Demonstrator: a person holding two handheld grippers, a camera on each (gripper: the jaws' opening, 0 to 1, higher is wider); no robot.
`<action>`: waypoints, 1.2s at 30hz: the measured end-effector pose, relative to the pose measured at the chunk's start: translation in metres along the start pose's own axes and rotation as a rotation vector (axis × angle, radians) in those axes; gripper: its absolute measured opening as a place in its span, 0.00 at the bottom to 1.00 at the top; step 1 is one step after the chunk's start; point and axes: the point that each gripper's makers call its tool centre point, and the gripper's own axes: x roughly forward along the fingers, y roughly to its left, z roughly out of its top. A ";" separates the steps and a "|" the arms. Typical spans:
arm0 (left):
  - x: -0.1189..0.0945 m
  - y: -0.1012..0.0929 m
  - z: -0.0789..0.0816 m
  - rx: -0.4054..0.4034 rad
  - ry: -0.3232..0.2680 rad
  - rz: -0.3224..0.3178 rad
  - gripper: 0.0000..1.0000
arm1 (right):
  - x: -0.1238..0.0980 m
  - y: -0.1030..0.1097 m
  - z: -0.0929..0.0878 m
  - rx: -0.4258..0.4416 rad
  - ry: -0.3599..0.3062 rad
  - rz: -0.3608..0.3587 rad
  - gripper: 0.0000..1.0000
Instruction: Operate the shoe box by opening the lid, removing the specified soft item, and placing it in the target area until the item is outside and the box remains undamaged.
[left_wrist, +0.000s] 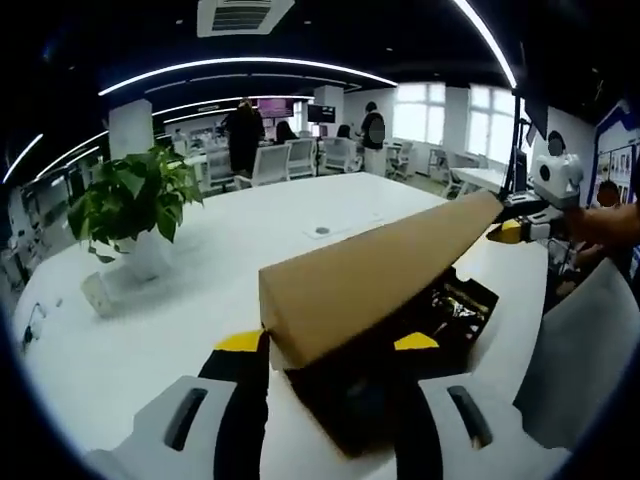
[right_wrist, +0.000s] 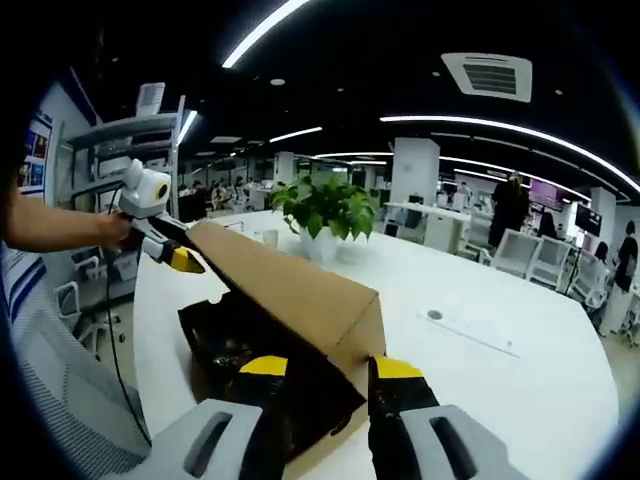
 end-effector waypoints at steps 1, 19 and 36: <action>0.001 0.002 0.001 -0.004 -0.001 0.004 0.43 | 0.001 -0.001 0.001 0.000 0.000 -0.002 0.24; 0.007 0.036 0.016 0.018 -0.029 0.109 0.14 | 0.015 -0.018 0.017 -0.011 -0.023 -0.050 0.22; 0.014 0.049 0.024 0.012 -0.039 0.156 0.04 | 0.024 -0.035 0.001 0.039 0.008 -0.086 0.13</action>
